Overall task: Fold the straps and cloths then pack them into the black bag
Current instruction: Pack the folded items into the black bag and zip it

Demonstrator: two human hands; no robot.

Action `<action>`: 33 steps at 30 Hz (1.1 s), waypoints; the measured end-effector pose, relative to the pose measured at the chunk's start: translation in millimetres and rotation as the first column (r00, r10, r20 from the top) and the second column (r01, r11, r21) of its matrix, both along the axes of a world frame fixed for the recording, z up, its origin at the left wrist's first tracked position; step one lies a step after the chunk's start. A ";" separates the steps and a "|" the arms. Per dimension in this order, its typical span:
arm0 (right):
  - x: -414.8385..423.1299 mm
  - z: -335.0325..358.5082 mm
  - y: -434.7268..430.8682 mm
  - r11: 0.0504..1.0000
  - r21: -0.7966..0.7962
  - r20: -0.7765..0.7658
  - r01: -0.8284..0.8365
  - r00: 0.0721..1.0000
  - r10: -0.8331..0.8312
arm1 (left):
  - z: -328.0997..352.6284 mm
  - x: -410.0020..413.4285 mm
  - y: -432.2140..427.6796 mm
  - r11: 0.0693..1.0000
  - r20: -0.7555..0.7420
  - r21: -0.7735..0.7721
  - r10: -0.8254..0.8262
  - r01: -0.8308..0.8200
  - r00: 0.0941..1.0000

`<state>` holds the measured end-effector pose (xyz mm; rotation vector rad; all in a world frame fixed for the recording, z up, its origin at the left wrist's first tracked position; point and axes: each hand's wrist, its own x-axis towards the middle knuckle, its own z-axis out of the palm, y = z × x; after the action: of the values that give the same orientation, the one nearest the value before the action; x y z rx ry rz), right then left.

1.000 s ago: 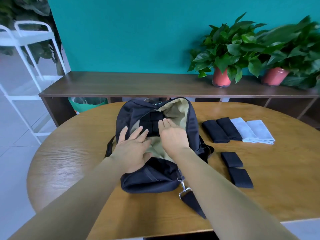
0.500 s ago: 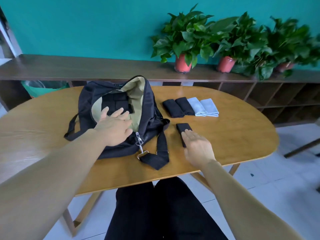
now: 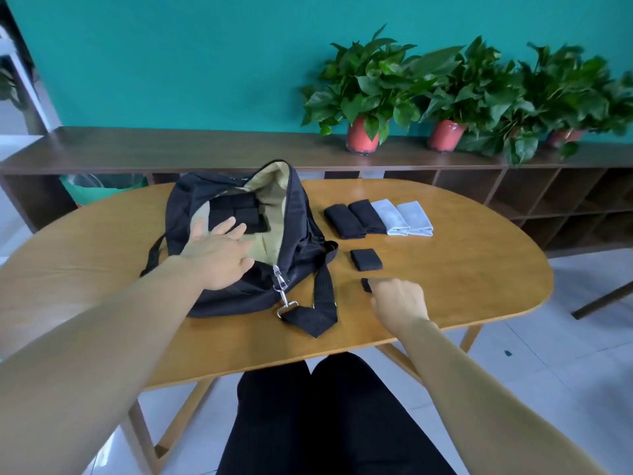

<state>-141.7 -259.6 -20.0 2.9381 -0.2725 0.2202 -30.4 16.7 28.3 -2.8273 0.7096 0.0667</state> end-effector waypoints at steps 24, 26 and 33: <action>215.7 11.9 185.7 0.884 0.010 0.357 -0.467 0.827 0.433 | -14.2 114.6 69.8 0.981 0.013 -0.131 0.148 -0.145 0.989; 231.0 6.0 194.5 0.891 0.008 0.339 -0.455 0.839 0.425 | -15.5 119.5 70.6 0.973 0.015 -0.185 0.140 -0.135 0.990; 277.6 -3.2 210.9 0.923 0.016 0.246 -0.385 0.896 0.370 | -13.9 126.4 65.8 0.939 0.055 -0.323 0.142 -0.117 0.988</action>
<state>136.0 -48.7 -23.2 3.0000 0.2752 0.6337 96.0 82.5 14.5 -3.1625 0.5587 -0.1495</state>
